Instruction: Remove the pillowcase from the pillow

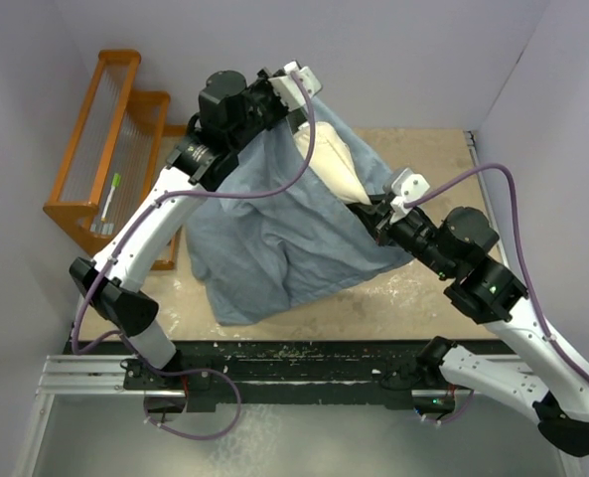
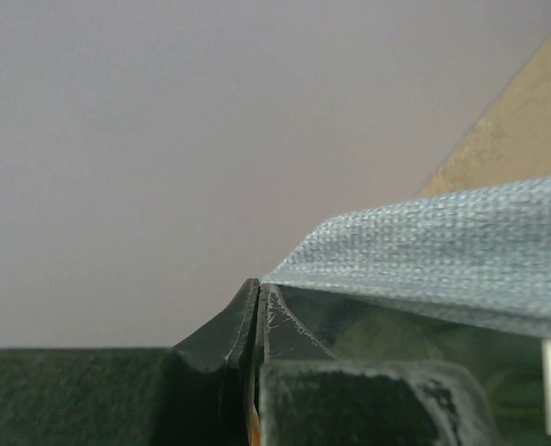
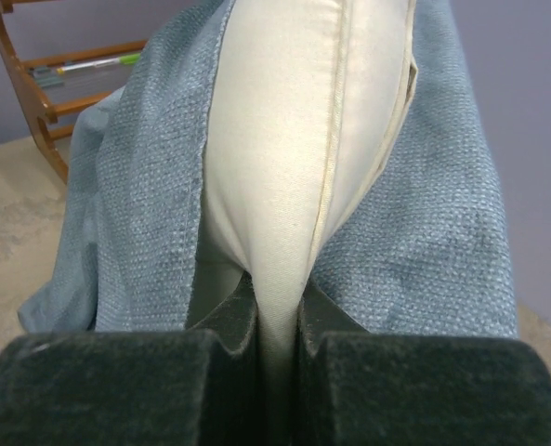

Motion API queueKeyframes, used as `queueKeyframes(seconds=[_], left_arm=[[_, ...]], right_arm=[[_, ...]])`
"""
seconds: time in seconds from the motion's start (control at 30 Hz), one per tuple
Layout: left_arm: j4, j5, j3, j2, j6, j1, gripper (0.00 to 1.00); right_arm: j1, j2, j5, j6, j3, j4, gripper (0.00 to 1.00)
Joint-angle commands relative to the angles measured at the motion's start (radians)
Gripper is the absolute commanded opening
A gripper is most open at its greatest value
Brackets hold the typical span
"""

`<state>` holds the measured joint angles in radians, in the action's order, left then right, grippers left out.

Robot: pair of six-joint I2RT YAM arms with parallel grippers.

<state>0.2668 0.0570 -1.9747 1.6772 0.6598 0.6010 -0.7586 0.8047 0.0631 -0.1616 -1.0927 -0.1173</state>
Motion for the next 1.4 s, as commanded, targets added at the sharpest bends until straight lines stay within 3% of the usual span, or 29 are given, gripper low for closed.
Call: queueKeyframes(seconds=[0.0, 0.2, 0.23, 0.33, 0.37, 0.5, 0.57, 0.7, 0.77, 0.87, 0.97, 1.17, 1.37], left_arm=[[-0.19, 0.289, 0.132, -0.102, -0.034, -0.144, 0.0], [-0.172, 0.259, 0.498, -0.297, -0.119, -0.145, 0.01], [-0.164, 0.228, 0.54, -0.33, -0.136, -0.145, 0.11], [-0.058, 0.082, 0.54, -0.396, -0.189, -0.146, 0.68], [-0.002, 0.03, 0.506, -0.407, -0.201, -0.148, 0.79], [0.203, -0.24, 0.26, -0.403, -0.201, -0.155, 1.0], [0.383, -0.387, 0.019, -0.321, -0.199, -0.154, 0.99], [0.793, -0.626, -0.658, -0.043, -0.188, -0.154, 0.99], [0.851, -0.693, -0.762, 0.027, -0.154, -0.153, 0.99], [0.742, -0.711, -0.545, -0.047, -0.15, -0.152, 0.99], [0.673, -0.745, -0.383, -0.117, -0.189, -0.152, 0.99], [0.58, -0.735, -0.217, -0.208, -0.194, -0.153, 0.99], [0.523, -0.685, -0.16, -0.248, -0.169, -0.153, 0.99]], right_arm=[[-0.028, -0.072, -0.062, 0.081, -0.01, -0.004, 0.0], [-0.025, -0.028, -0.233, 0.122, -0.021, 0.036, 0.0], [-0.025, -0.022, -0.232, 0.125, -0.018, 0.05, 0.0], [-0.025, -0.007, -0.215, 0.119, -0.01, 0.098, 0.0], [-0.026, -0.002, -0.206, 0.108, -0.011, 0.11, 0.0], [-0.023, 0.065, -0.206, 0.039, -0.07, 0.135, 0.0], [-0.016, 0.107, -0.19, 0.008, -0.128, 0.149, 0.0], [-0.013, 0.167, -0.057, -0.114, -0.182, 0.205, 0.0], [-0.013, 0.193, -0.015, -0.187, -0.209, 0.238, 0.0], [-0.012, 0.248, 0.056, -0.3, -0.294, 0.237, 0.0], [-0.013, 0.305, 0.028, -0.421, -0.373, 0.237, 0.0], [-0.014, 0.364, -0.234, -0.862, -0.317, 0.57, 0.0], [-0.013, 0.373, -0.214, -0.995, -0.311, 0.691, 0.0]])
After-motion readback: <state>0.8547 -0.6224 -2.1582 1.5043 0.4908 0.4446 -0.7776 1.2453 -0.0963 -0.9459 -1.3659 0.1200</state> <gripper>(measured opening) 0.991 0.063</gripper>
